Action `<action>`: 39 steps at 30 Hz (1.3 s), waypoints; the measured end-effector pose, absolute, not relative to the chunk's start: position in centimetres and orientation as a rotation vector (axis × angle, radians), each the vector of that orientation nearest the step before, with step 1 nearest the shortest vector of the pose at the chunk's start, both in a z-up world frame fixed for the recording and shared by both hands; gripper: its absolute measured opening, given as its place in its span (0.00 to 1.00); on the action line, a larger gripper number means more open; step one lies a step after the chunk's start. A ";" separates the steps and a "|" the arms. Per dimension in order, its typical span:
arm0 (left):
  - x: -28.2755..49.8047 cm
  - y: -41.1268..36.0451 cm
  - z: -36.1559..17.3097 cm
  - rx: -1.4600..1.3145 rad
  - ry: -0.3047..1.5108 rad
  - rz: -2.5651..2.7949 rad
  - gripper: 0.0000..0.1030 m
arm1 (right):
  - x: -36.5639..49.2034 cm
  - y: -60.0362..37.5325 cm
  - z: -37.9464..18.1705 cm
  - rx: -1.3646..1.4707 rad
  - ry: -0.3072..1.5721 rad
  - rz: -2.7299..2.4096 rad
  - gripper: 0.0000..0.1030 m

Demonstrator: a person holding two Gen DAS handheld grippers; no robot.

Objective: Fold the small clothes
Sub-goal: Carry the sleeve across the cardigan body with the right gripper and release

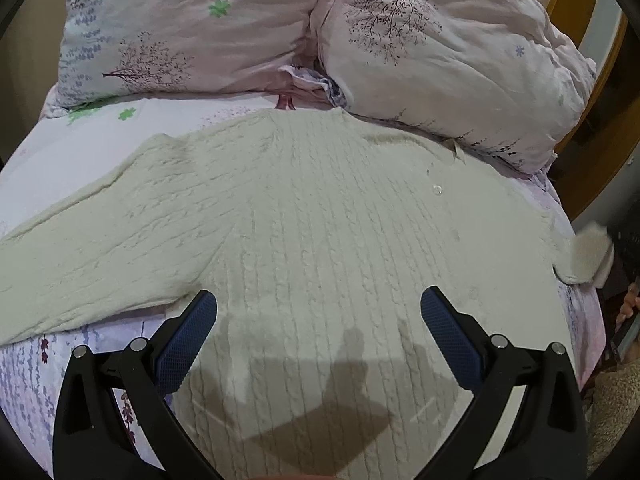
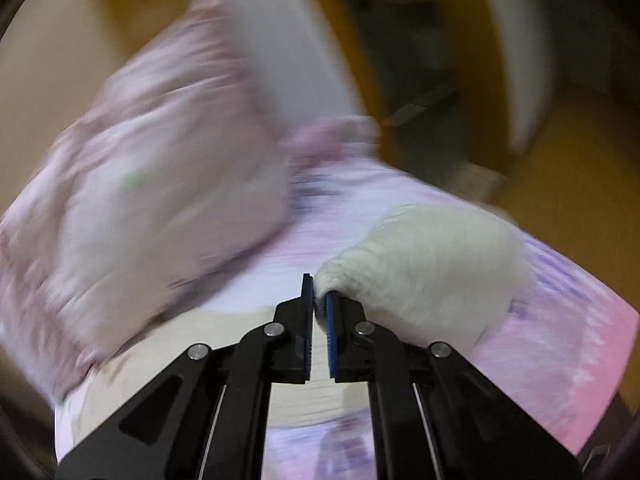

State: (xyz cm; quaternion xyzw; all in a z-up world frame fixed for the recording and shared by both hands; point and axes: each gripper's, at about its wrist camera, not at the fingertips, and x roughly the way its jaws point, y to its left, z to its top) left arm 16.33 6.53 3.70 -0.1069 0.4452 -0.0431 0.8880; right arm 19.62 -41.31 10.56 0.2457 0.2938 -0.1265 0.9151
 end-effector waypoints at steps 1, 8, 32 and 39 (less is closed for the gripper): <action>16.4 6.6 3.8 -0.228 0.921 -0.095 0.99 | 20.2 -39.0 11.2 0.472 0.608 -0.191 0.05; 16.5 7.3 4.0 -0.308 0.857 -0.130 0.99 | 23.4 -21.7 8.2 0.230 0.818 0.263 0.05; 17.0 10.0 2.6 -0.549 0.864 -0.259 0.99 | 25.9 -25.3 4.9 0.516 0.857 -0.004 0.08; 17.8 9.5 2.1 -0.623 0.888 -0.274 0.99 | 23.6 -10.7 5.9 0.034 0.885 0.435 0.26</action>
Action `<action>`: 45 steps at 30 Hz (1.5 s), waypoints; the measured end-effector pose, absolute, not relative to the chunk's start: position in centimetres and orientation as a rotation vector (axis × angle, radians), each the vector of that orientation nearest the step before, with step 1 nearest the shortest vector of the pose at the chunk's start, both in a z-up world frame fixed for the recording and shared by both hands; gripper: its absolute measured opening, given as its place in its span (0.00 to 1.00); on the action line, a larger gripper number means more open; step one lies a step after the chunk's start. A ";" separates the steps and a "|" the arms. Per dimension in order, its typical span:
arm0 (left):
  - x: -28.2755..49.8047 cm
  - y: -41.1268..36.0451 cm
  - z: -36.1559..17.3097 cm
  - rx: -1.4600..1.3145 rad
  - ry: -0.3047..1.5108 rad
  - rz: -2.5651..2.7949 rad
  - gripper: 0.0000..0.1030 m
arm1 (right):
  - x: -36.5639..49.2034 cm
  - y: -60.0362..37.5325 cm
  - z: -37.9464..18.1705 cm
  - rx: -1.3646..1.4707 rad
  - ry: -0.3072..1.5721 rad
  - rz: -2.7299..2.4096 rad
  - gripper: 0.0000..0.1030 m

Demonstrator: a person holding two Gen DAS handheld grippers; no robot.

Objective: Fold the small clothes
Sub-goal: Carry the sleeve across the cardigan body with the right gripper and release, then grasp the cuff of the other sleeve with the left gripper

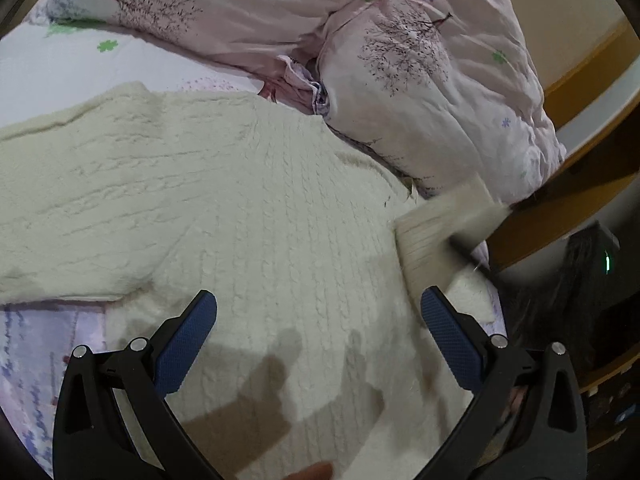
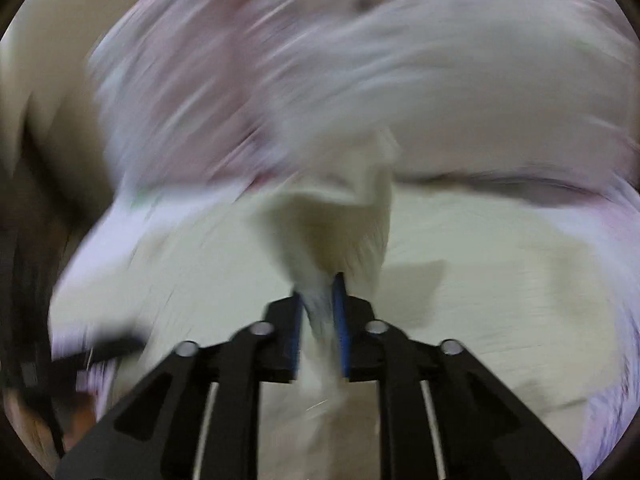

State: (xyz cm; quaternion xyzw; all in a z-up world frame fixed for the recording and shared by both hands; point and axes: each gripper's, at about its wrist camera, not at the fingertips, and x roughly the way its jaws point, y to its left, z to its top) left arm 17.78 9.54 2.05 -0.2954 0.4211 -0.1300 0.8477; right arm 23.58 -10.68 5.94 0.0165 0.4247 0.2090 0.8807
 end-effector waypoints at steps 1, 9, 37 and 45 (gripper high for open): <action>18.0 9.5 1.9 -0.640 0.888 -0.288 0.99 | 23.0 -9.3 5.2 -0.005 0.918 0.479 0.34; 19.3 7.3 1.3 -0.545 0.998 -0.299 0.99 | 20.5 -17.9 4.4 0.279 0.980 0.364 0.53; 22.9 4.9 0.4 -0.791 1.139 -0.238 0.68 | 19.2 -35.2 -0.2 0.865 0.926 0.057 0.45; 24.2 5.0 0.9 -0.737 1.046 -0.306 0.06 | 20.1 -35.3 0.6 0.815 0.862 -0.005 0.14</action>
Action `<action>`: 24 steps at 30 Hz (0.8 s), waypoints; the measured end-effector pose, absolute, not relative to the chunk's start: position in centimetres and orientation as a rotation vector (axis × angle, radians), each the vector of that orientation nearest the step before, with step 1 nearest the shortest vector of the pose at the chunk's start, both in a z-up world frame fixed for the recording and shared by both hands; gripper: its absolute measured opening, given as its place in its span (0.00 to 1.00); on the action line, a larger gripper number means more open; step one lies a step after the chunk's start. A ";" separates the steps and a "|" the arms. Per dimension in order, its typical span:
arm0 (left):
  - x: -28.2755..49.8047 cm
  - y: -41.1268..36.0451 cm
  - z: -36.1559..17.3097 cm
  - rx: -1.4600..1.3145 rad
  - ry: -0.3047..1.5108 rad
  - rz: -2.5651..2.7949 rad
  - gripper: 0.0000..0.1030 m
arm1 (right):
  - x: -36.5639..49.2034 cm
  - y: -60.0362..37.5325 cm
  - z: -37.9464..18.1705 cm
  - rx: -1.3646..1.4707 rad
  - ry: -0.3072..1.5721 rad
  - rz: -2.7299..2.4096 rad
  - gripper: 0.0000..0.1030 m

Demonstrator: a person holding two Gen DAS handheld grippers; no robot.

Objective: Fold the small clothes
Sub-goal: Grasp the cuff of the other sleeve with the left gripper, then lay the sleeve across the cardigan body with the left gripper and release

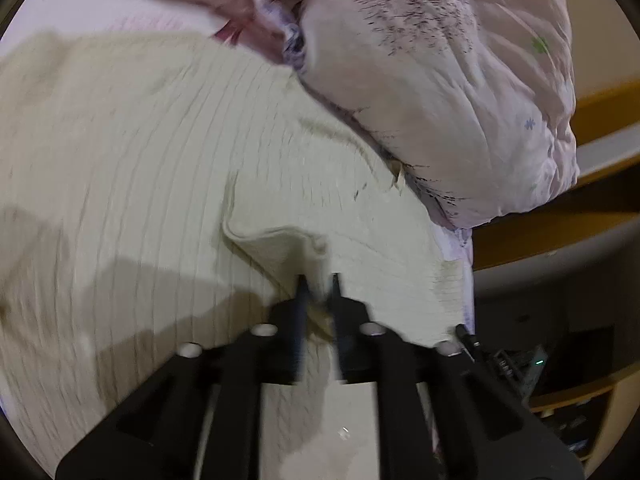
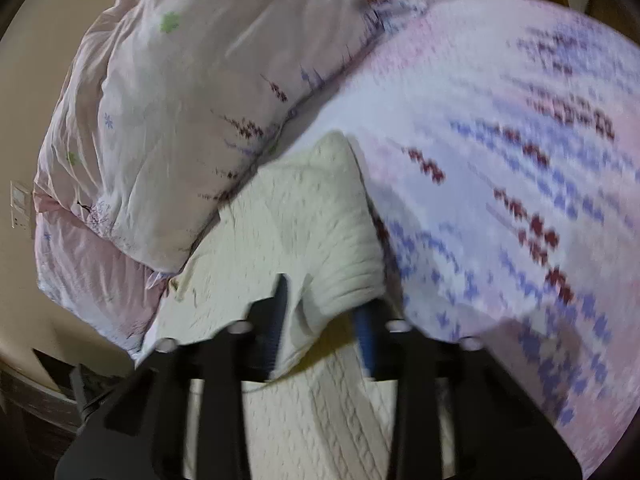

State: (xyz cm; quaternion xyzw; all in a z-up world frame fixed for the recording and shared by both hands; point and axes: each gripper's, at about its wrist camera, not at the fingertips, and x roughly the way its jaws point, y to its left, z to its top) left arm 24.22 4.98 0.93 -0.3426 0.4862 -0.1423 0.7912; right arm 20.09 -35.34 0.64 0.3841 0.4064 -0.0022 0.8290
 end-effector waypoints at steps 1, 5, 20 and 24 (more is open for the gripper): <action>24.5 5.1 1.3 -0.718 1.022 -0.306 0.06 | 20.2 -35.1 1.1 0.793 0.846 -0.007 0.08; 24.7 6.2 3.6 -0.628 0.872 -0.262 0.05 | 18.9 -32.7 4.5 0.694 0.655 0.079 0.06; 23.2 8.0 1.2 -0.526 0.899 -0.147 0.05 | 20.3 -34.9 0.7 0.852 0.712 -0.038 0.08; 22.9 7.2 0.4 -0.506 0.921 -0.126 0.05 | 20.2 -34.8 -0.6 0.796 0.797 -0.140 0.07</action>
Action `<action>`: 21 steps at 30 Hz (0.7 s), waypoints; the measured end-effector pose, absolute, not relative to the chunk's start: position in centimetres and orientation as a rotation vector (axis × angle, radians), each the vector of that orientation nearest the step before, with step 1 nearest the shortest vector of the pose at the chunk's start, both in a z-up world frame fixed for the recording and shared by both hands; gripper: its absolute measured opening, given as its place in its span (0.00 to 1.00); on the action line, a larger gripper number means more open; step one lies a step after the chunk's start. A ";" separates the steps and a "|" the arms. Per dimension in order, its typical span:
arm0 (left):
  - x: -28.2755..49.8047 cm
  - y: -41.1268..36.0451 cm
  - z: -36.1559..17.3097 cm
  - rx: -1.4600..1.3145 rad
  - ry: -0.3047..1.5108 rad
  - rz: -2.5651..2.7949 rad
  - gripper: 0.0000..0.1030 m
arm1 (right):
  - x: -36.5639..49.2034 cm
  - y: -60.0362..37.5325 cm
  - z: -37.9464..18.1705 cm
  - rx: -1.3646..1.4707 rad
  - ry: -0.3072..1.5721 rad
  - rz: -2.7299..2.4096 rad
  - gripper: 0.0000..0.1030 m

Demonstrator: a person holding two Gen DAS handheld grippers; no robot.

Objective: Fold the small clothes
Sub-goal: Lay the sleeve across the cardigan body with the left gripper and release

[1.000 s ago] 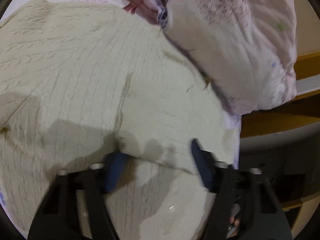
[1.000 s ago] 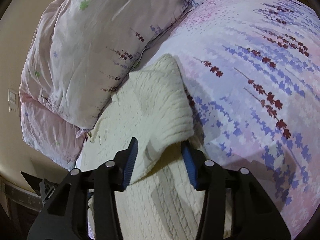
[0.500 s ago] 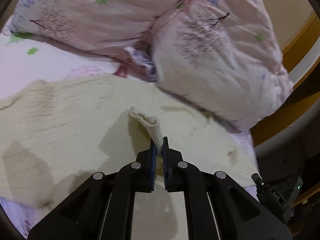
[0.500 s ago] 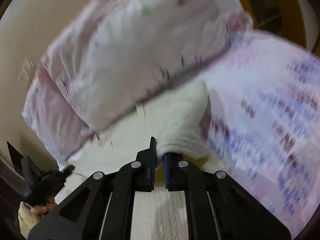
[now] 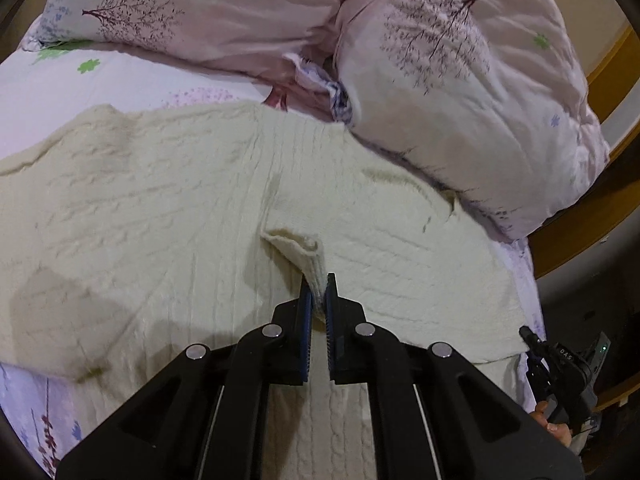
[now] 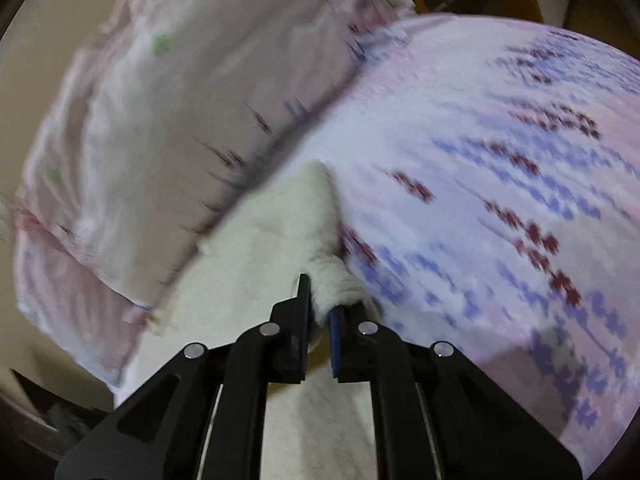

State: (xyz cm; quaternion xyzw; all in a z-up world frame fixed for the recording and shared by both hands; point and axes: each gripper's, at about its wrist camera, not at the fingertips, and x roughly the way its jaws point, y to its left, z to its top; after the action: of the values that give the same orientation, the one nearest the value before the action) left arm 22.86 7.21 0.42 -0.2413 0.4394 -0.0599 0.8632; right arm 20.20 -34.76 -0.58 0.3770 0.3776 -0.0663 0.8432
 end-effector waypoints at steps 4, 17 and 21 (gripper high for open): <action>22.4 7.6 0.0 -0.519 0.940 -0.129 0.06 | 19.3 -33.5 0.5 0.662 0.852 -0.168 0.23; 11.5 16.4 4.5 -0.544 0.707 -0.023 0.67 | 22.3 -19.5 5.8 0.126 0.884 0.139 0.54; 7.8 21.0 3.3 -0.616 0.719 0.111 0.69 | 24.4 -15.0 3.0 -0.006 0.974 0.183 0.54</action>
State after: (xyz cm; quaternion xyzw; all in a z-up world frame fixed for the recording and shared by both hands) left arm 7.78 21.01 3.30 -0.2965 0.3462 0.0532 0.8885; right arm 24.44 -15.03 3.03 -0.0027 0.4673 0.0879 0.8797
